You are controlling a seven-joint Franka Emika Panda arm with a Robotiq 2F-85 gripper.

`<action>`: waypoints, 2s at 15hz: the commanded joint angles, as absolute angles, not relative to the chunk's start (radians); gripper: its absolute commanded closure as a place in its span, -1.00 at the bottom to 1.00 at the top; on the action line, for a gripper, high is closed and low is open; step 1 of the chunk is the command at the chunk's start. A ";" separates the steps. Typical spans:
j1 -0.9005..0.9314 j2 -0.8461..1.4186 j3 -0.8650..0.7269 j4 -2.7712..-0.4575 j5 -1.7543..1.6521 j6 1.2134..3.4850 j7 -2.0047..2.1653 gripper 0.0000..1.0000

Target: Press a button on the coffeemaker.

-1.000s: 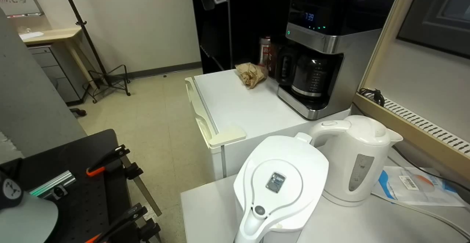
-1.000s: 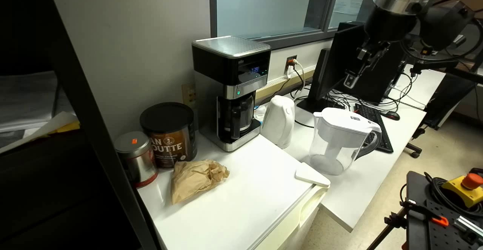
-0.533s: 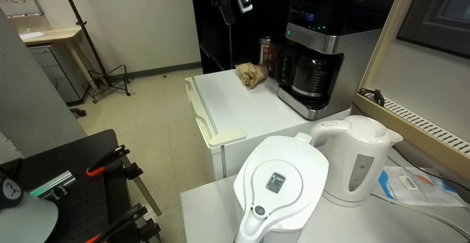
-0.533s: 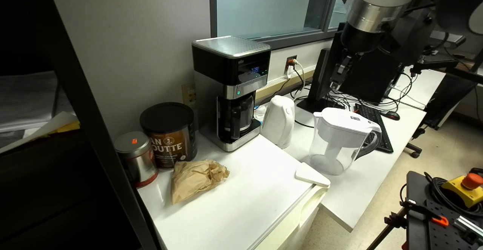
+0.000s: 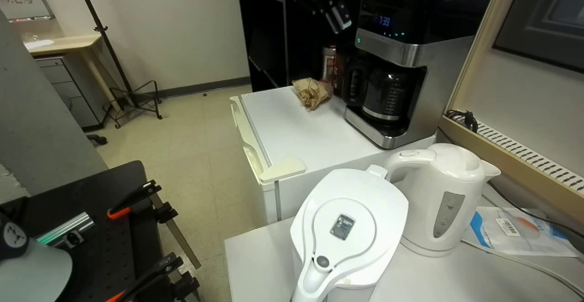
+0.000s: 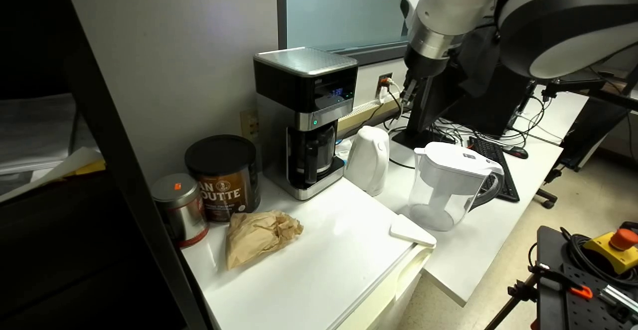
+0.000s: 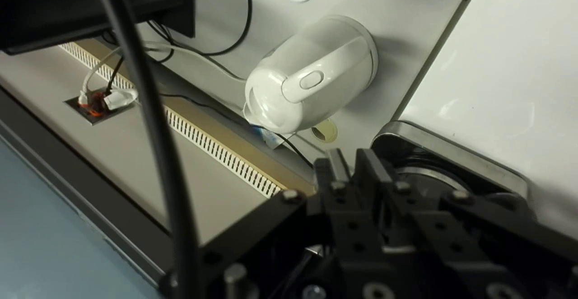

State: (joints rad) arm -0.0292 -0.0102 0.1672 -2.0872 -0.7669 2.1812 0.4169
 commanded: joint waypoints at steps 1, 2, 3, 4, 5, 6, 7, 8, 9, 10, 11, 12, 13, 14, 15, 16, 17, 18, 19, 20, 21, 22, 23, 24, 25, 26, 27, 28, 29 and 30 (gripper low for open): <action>0.011 0.101 0.122 -1.987 -0.833 2.228 0.430 1.00; 0.018 0.125 0.112 -1.967 -0.850 2.240 0.436 1.00; 0.024 0.146 0.103 -1.948 -0.857 2.248 0.433 0.95; 0.031 0.167 0.094 -1.929 -0.870 2.254 0.438 0.94; 0.037 0.188 0.085 -1.909 -0.884 2.260 0.445 0.94; 0.042 0.207 0.078 -1.890 -0.885 2.261 0.440 0.93; 0.047 0.225 0.070 -1.874 -0.891 2.265 0.443 0.94; 0.052 0.241 0.063 -1.858 -0.891 2.269 0.443 0.95; 0.056 0.256 0.057 -1.844 -0.890 2.273 0.442 0.95; 0.060 0.272 0.050 -1.828 -0.888 2.278 0.440 0.95; 0.064 0.288 0.044 -1.814 -0.885 2.284 0.438 0.95; 0.067 0.302 0.039 -1.801 -0.882 2.289 0.436 0.95; 0.071 0.315 0.035 -1.789 -0.879 2.295 0.433 0.95; 0.075 0.327 0.029 -1.779 -0.883 2.301 0.435 0.95; 0.078 0.336 0.025 -1.769 -0.881 2.306 0.434 0.95; 0.082 0.346 0.020 -1.760 -0.885 2.313 0.435 0.95; 0.085 0.353 0.015 -1.751 -0.885 2.320 0.434 0.95; 0.087 0.362 0.010 -1.742 -0.885 2.325 0.435 0.95; 0.090 0.368 0.004 -1.736 -0.890 2.332 0.437 0.95; 0.091 0.375 -0.002 -1.727 -0.890 2.337 0.437 0.95; 0.093 0.381 -0.007 -1.720 -0.892 2.340 0.437 0.95; 0.093 0.388 -0.012 -1.713 -0.891 2.344 0.436 0.95; 0.094 0.393 -0.016 -1.707 -0.889 2.347 0.436 0.95; 0.093 0.400 -0.020 -1.700 -0.886 2.350 0.434 0.95; 0.094 0.405 -0.022 -1.696 -0.885 2.349 0.433 0.95; 0.094 0.408 -0.023 -1.695 -0.883 2.350 0.432 0.95; 0.095 0.410 -0.024 -1.694 -0.883 2.349 0.431 0.95; 0.096 0.413 -0.025 -1.692 -0.884 2.350 0.431 0.95; 0.098 0.414 -0.027 -1.691 -0.885 2.350 0.432 0.95; 0.098 0.416 -0.027 -1.690 -0.885 2.351 0.431 0.95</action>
State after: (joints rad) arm 0.0806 0.3708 -0.0039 -1.7418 -0.8694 2.3305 0.4226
